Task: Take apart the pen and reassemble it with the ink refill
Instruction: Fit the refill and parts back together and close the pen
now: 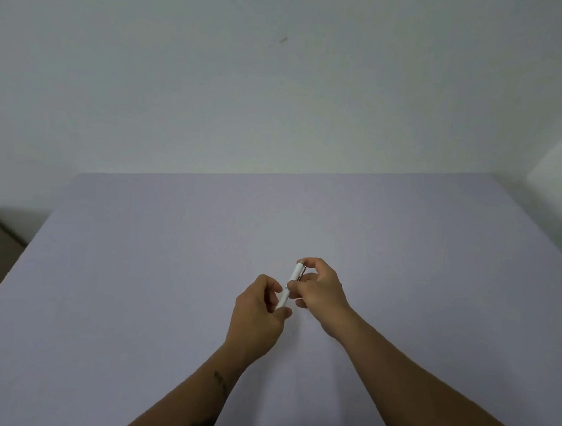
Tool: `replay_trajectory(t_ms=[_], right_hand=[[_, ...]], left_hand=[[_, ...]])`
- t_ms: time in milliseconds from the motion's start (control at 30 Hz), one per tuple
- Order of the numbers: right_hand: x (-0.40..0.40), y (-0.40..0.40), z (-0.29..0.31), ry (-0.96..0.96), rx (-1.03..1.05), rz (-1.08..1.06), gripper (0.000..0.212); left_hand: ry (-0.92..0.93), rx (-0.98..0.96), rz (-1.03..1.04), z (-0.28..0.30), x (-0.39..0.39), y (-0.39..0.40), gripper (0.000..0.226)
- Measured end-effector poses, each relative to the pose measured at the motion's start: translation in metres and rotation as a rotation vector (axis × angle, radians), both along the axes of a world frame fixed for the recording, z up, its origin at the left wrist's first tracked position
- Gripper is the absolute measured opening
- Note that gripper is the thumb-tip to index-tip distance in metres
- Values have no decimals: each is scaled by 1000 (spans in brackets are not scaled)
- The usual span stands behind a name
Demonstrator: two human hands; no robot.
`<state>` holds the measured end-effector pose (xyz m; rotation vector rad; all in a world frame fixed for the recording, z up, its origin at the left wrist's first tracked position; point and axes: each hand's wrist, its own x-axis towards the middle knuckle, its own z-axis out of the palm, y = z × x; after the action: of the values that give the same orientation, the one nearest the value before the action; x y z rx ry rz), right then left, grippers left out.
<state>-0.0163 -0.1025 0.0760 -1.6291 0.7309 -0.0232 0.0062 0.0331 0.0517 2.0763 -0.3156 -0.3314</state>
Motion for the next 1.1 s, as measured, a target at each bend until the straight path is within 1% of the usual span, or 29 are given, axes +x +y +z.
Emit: replay_trajectory(t_ms=[100, 167, 233, 300, 367, 433, 533, 633, 733, 800, 933, 1100], right_hand=[[5, -14, 2, -1, 38, -58, 41], [5, -27, 2, 0, -7, -78, 41], [2, -39, 0, 31, -113, -50, 40], [-3, -48, -4, 74, -228, -17, 40], [-9, -52, -9, 108, -327, 8, 39], [-14, -51, -17, 125, -398, 35, 39], [-22, -42, -30, 154, -465, 71, 41], [-29, -29, -43, 165, -487, 72, 43], [-32, -19, -55, 173, -516, 51, 45], [-32, -12, -62, 194, -531, 51, 45], [-29, -2, -76, 233, -606, 118, 47], [-23, 4, -91, 270, -689, 134, 44]], left_hand=[[-25, -48, -34, -1, 2, -3, 33], [-46, -18, -56, -4, 3, -3, 30], [-114, 141, -125, -12, 5, 0, 37], [-204, 389, -255, -25, 9, 4, 57], [-224, 620, -366, -39, 13, 9, 73], [-219, 762, -440, -52, 14, 13, 80], [-226, 877, -508, -69, 10, 18, 83], [-193, 940, -514, -77, 6, 22, 86], [-193, 938, -525, -80, 7, 22, 87], [-211, 944, -528, -83, 8, 24, 87], [-242, 951, -515, -92, 6, 26, 87], [-274, 946, -490, -101, 3, 26, 85]])
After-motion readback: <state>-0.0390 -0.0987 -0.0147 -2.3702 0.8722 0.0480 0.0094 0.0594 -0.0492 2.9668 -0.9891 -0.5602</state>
